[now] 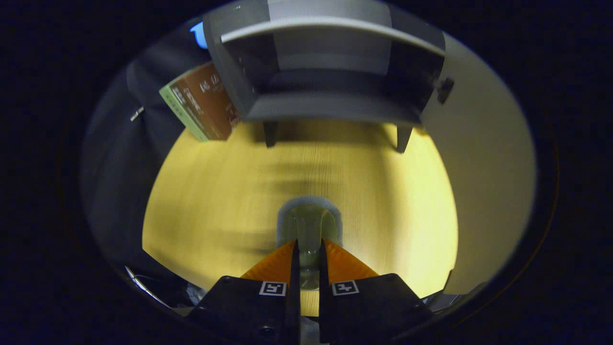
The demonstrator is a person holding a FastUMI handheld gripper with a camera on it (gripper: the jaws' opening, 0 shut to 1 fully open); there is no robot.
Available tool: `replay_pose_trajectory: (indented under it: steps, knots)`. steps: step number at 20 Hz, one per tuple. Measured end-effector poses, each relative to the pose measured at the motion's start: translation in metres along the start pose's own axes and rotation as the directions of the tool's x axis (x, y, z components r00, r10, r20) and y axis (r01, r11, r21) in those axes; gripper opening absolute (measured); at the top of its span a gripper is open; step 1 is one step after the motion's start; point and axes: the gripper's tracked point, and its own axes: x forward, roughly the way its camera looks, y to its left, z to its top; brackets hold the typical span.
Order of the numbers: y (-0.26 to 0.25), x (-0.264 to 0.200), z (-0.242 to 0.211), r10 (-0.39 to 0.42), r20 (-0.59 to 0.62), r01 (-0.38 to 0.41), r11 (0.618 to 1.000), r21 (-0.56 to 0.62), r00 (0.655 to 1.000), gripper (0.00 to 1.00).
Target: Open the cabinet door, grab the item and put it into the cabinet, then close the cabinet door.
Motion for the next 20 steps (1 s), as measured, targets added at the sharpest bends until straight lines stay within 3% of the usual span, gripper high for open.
replay_pose_trajectory:
  steps: [3,8,12,15,17,20]
  knots:
    - [0.0,-0.048,0.074,-0.007,0.171,0.01,1.0,-0.016,0.985,0.2]
    - [0.0,-0.104,0.165,-0.003,0.371,0.03,0.997,-0.068,0.929,0.2]
    - [0.007,-0.109,0.233,0.015,0.45,0.003,0.999,-0.039,0.893,0.2]
    - [-0.007,-0.104,0.282,-0.046,0.523,0.082,0.996,-0.047,0.851,0.19]
    - [-0.013,-0.093,0.3,-0.068,0.529,0.104,0.994,-0.038,0.846,0.19]
    - [-0.015,-0.07,0.322,-0.062,0.504,0.064,0.998,0.013,0.861,0.19]
